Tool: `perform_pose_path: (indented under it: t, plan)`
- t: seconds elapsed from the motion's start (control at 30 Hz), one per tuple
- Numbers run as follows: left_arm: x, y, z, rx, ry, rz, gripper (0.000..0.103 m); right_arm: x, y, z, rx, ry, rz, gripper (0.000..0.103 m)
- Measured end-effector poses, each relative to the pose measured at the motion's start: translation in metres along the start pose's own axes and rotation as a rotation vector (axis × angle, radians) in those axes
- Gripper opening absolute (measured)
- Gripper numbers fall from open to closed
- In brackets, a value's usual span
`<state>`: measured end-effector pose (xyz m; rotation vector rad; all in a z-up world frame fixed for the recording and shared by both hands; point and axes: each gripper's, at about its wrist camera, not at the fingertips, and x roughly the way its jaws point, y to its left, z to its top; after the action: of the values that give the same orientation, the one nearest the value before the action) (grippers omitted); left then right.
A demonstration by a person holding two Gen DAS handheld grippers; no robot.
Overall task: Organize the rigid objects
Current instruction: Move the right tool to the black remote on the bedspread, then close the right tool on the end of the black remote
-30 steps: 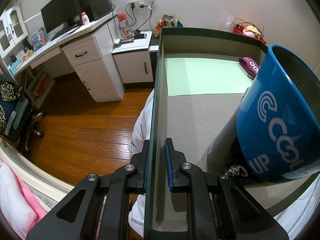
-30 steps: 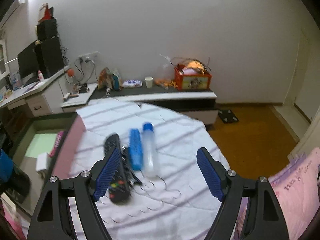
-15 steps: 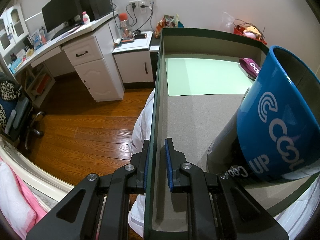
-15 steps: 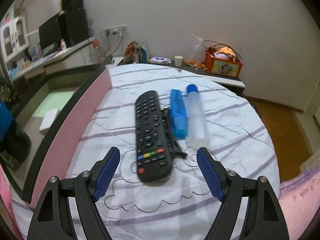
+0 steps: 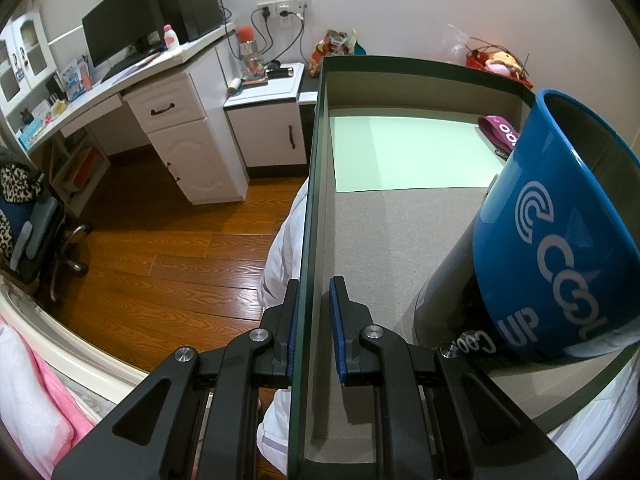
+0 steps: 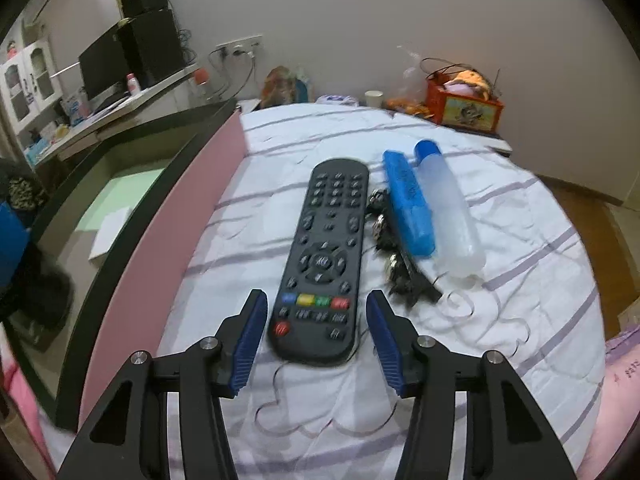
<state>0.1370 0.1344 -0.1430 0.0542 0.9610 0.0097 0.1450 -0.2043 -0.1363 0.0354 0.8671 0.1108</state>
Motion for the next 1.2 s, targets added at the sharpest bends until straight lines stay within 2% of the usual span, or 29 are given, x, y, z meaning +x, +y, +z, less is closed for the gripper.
perform_pose_path:
  t: [0.1, 0.4, 0.53, 0.57, 0.6, 0.7, 0.97, 1.03, 1.07, 1.1, 1.2]
  plan:
    - [0.0, 0.0, 0.0, -0.002, 0.001, -0.001, 0.012, 0.007, 0.002, 0.01, -0.01, 0.001, -0.019, 0.053]
    - [0.0, -0.002, 0.0, -0.001, 0.002, 0.0, 0.012, 0.041, 0.003, 0.04, -0.009, 0.093, -0.045, 0.054]
    - [0.001, -0.003, 0.0, -0.001, 0.001, 0.001, 0.012, 0.048, 0.007, 0.043, -0.033, 0.103, -0.068, 0.053]
    - [0.0, -0.001, 0.0, -0.001, 0.001, 0.001, 0.012, 0.048, 0.008, 0.043, -0.04, 0.102, -0.068, 0.052]
    - [0.001, -0.003, 0.0, 0.0, 0.001, 0.001, 0.012, 0.048, 0.009, 0.043, -0.047, 0.106, -0.066, 0.046]
    - [0.0, -0.001, 0.0, 0.0, 0.001, 0.001, 0.012, 0.044, 0.008, 0.046, -0.05, 0.122, -0.037, 0.045]
    - [0.001, -0.002, 0.0, 0.0, 0.001, 0.001, 0.012, 0.018, 0.018, 0.055, -0.057, 0.056, -0.05, 0.042]
    - [0.001, -0.004, 0.0, 0.0, 0.001, 0.002, 0.012, 0.012, 0.023, 0.059, -0.053, 0.042, -0.046, 0.034]
    - [0.001, -0.004, 0.0, 0.0, 0.001, 0.001, 0.012, 0.01, 0.025, 0.062, -0.051, 0.035, -0.045, 0.02]
    - [0.001, -0.002, 0.0, -0.001, 0.001, 0.0, 0.012, 0.007, 0.028, 0.064, -0.052, 0.028, -0.038, 0.016]
    - [0.0, -0.003, 0.001, 0.0, 0.0, -0.001, 0.012, 0.004, 0.034, 0.071, -0.075, 0.059, -0.053, 0.015]
